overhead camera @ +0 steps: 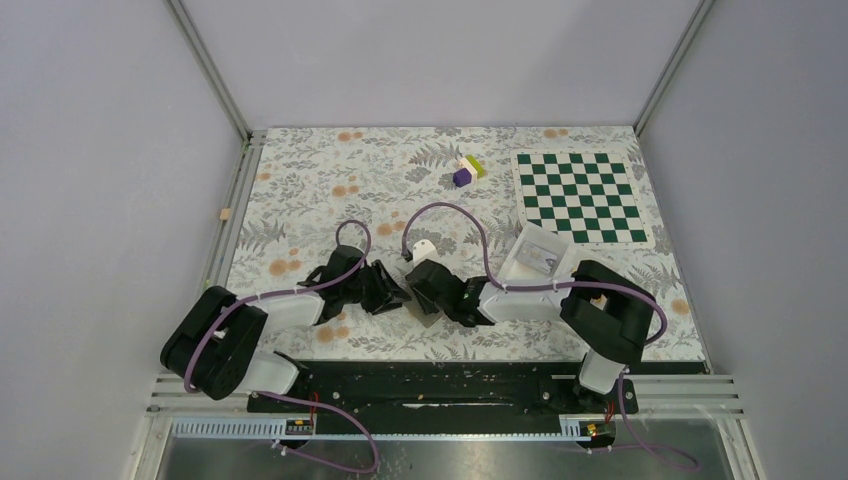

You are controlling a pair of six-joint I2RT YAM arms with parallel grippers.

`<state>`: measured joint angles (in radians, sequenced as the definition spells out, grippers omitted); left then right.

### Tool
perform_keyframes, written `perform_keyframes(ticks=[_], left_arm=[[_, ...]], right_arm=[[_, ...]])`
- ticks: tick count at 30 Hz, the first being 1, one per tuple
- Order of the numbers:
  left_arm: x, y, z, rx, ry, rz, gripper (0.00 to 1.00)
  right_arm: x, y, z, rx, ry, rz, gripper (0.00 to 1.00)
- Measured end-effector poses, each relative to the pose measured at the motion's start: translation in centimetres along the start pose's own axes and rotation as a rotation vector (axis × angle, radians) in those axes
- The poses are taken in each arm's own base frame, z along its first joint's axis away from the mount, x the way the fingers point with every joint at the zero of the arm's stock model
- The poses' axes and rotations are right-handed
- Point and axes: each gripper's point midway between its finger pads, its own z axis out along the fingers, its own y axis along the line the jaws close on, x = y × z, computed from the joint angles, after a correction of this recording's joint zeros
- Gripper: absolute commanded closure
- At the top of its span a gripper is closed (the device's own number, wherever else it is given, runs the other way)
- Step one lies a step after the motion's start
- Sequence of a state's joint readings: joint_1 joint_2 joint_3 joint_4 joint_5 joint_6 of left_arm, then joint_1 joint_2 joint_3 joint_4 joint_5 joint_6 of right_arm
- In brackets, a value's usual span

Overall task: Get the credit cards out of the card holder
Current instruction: Open the card holder at the center of the board.

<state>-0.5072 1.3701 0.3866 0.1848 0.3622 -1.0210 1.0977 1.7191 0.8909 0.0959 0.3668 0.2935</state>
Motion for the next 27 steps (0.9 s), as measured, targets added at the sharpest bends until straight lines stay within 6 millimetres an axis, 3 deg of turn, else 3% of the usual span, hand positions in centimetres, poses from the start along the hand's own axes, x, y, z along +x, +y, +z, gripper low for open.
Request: perform_keyframes(ticks=[5,12,22,27], left_arm=[[0.0,0.0,0.0,0.000,0.001,0.000,0.63],[0.0,0.0,0.0,-0.001,0.001,0.000,0.63],[-0.1,-0.1,0.0,-0.022,0.010,0.002,0.62],[0.1,0.3,-1.2,-0.059,0.004,0.007,0.60]], right_arm=[[0.0,-0.1,0.1,0.025,-0.008,-0.015,0.67],[-0.3,-0.2,0.0,0.058,-0.033,-0.030,1.00],[-0.2,0.0,-0.7,0.043,-0.040,0.041,1.00],[0.5,0.5,-1.6,-0.004,-0.027,0.119,1.00]])
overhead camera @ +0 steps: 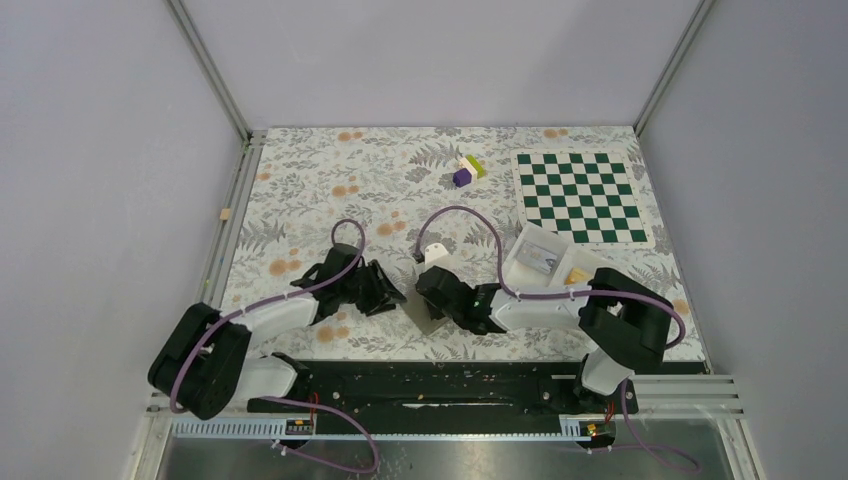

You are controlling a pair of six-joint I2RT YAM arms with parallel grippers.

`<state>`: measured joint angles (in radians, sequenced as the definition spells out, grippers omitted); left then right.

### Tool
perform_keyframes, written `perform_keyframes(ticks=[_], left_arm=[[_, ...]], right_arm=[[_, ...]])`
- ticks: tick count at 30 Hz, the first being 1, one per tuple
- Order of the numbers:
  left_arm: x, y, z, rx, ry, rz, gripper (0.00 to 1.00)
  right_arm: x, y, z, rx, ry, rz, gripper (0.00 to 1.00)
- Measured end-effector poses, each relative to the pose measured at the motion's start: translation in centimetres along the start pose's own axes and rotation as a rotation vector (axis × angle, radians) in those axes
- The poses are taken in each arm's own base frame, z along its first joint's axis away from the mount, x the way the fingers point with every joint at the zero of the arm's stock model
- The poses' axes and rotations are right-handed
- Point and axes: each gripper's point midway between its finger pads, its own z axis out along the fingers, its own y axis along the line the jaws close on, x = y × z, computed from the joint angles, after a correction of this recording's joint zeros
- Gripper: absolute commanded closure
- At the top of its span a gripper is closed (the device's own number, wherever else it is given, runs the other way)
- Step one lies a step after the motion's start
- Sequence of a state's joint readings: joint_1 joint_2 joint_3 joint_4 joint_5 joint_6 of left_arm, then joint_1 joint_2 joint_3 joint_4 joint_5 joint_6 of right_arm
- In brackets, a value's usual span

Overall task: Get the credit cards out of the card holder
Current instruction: Open the card holder at the center of the board.

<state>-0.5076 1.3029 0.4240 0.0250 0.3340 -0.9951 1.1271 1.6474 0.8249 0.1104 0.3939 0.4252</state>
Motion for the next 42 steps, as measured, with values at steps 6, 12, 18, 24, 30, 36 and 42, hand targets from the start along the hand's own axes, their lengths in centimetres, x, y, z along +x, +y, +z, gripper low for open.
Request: perform_keyframes(ticks=[6,12,18,24,30,36,42], left_arm=[[0.2,-2.1,-1.4,0.060,-0.017,0.036,0.60],[1.6,-3.2,-0.2,0.097,0.034,0.047,0.63],[2.4,-3.0,1.5,0.076,0.077,0.030,0.64],[2.5,-3.7,2.3,0.095,0.088,0.033,0.64],[2.5,-3.9,2.3,0.088,0.087,0.044,0.57],[2.8,-4.2,1.1,0.051,0.059,0.138,0.41],[5.2,-7.9,-0.4,-0.045,-0.010,0.434,0.37]], right_arm=[[0.3,0.8,-0.6,-0.043,0.013,0.089,1.00],[0.4,1.1,-0.8,-0.047,0.016,0.175,1.00],[0.7,0.8,-1.3,-0.045,0.014,0.216,1.00],[1.2,0.1,-1.9,-0.036,0.011,0.229,1.00],[0.6,-0.5,-3.0,-0.029,-0.007,0.235,1.00],[0.0,-2.8,-4.7,-0.022,-0.052,0.298,1.00],[2.0,-4.3,-5.9,-0.035,-0.049,0.397,1.00]])
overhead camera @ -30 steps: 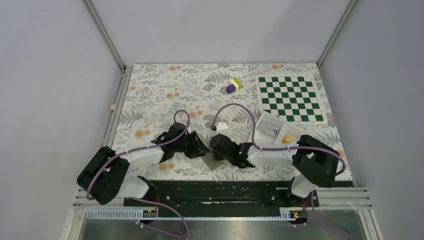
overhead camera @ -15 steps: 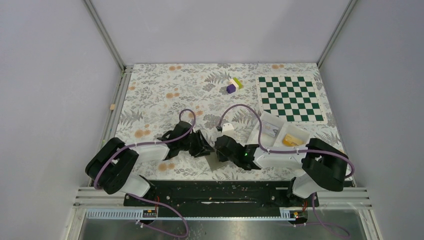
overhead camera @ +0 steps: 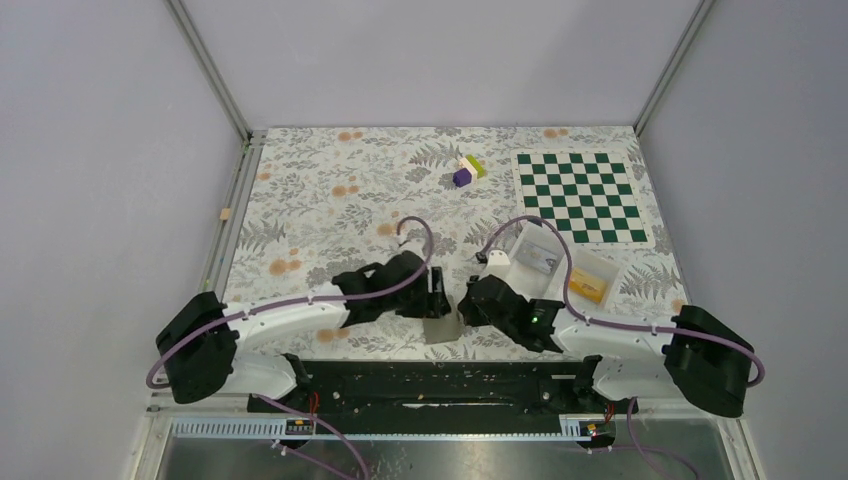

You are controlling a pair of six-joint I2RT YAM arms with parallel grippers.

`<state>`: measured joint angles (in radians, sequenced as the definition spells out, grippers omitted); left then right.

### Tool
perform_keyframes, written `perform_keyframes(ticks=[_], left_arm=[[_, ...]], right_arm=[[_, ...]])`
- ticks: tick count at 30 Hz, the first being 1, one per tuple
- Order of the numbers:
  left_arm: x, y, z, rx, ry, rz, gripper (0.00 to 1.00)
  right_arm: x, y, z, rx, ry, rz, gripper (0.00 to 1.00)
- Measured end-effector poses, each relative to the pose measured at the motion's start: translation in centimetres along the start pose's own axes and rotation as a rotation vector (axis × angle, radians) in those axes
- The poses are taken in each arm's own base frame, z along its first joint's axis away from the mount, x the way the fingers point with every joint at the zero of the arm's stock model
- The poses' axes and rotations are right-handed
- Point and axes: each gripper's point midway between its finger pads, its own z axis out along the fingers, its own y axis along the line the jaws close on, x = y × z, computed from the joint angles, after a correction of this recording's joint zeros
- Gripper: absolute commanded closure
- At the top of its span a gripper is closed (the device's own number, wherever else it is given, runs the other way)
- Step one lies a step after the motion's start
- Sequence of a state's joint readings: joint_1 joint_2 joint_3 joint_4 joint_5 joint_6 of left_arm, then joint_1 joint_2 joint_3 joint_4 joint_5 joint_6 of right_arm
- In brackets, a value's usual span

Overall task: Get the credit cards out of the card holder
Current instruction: Open the card holder at the center of the board.

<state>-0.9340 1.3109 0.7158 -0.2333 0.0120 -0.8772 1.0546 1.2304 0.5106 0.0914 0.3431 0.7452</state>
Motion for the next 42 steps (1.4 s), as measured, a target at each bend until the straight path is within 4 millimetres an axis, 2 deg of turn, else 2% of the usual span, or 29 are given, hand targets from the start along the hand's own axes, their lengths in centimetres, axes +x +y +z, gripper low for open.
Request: perform_keyframes(ticks=[2,4,12,19,32,38,42], left_arm=[[0.5,-1.6,-0.4,-0.012,-0.033,0.091,0.37],[1.2,-2.2,-0.7,-0.038,-0.058,0.172,0.35],[4.5,0.1,0.8,-0.236,-0.083,0.443,0.29],[6.0,-1.4,1.8,-0.249,-0.097,0.599,0.25],[5.6,-0.4,2.6,-0.317,-0.130,0.638,0.25],[5.4,-0.4,2.5,-0.324,-0.140,0.641,0.15],[5.3,-0.3,2.5,-0.329,-0.145,0.643,0.13]], right_arm=[[0.1,-0.2,-0.3,-0.008,-0.003,0.035,1.00],[0.0,-0.2,-0.6,-0.024,-0.014,0.076,1.00],[0.0,-0.8,-1.6,-0.056,-0.049,0.176,1.00],[0.0,-0.9,-1.8,-0.063,-0.055,0.202,1.00],[0.4,-1.8,-1.7,-0.045,-0.053,0.210,1.00],[0.4,-2.0,-1.8,-0.041,-0.054,0.213,1.00],[0.5,-2.2,-1.8,-0.034,-0.050,0.211,1.00]])
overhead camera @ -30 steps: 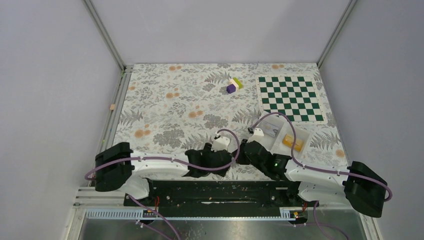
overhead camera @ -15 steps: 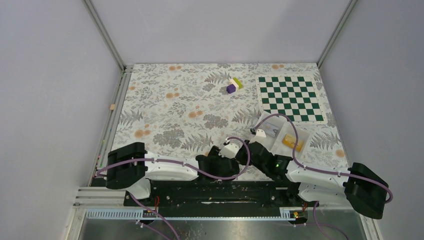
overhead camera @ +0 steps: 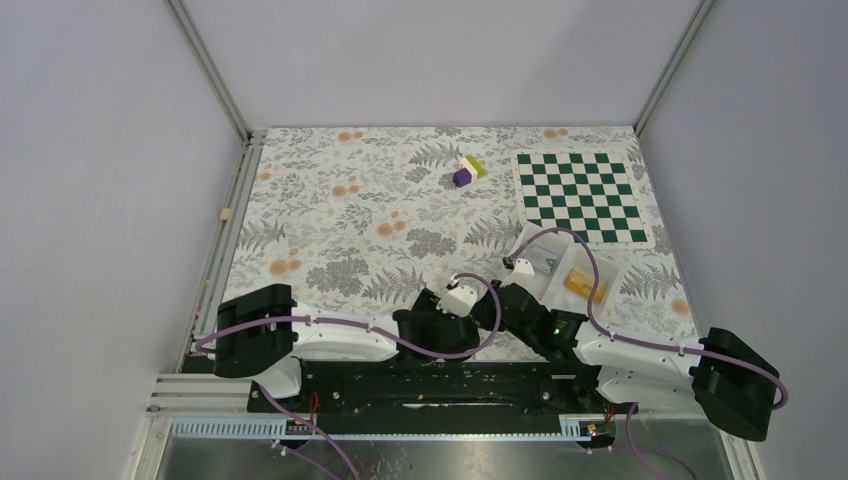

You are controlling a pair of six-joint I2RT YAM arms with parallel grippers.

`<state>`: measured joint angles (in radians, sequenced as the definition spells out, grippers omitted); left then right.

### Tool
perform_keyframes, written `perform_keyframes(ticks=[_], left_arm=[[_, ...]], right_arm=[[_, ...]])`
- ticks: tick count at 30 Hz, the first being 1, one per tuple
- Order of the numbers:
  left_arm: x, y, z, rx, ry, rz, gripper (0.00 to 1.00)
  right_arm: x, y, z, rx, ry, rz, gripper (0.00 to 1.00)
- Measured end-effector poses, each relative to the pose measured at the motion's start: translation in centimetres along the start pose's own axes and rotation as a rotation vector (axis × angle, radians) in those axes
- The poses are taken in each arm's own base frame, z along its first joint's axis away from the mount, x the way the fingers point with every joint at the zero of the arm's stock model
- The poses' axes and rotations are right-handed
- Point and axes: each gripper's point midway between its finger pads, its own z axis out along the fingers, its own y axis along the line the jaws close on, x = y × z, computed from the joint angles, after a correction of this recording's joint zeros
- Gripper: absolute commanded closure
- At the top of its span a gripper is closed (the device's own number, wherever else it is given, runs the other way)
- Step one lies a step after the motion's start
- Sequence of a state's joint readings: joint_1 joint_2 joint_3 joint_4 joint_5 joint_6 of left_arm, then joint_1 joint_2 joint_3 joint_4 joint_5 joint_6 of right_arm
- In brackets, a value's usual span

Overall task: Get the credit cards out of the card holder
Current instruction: Open the card holder at the center of the board.

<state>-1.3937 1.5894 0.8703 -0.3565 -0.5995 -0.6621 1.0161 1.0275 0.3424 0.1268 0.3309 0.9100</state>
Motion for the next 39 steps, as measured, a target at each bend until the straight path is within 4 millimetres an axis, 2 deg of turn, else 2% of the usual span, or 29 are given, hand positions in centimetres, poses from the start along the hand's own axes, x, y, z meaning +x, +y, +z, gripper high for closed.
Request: perform_keyframes(ticks=[9,18,22,31,39], left_arm=[[-0.1,-0.5,-0.1,0.009,-0.029,0.032,0.18],[1.9,0.2,0.2,0.033,-0.030,0.099,0.21],[1.7,0.3,0.2,0.033,-0.040,0.115,0.22],[1.2,0.4,0.1,0.023,-0.055,0.114,0.37],[-0.1,2.0,-1.8,0.036,-0.129,0.014,0.37]], right_arm=[[0.5,0.1,0.1,-0.038,0.025,0.034,1.00],[1.0,-1.0,0.0,-0.101,0.036,0.092,1.00],[0.7,-0.4,0.0,-0.137,0.043,0.105,1.00],[0.9,0.3,-0.1,-0.182,0.068,0.109,1.00],[1.0,0.2,-0.1,-0.181,0.070,0.099,1.00]])
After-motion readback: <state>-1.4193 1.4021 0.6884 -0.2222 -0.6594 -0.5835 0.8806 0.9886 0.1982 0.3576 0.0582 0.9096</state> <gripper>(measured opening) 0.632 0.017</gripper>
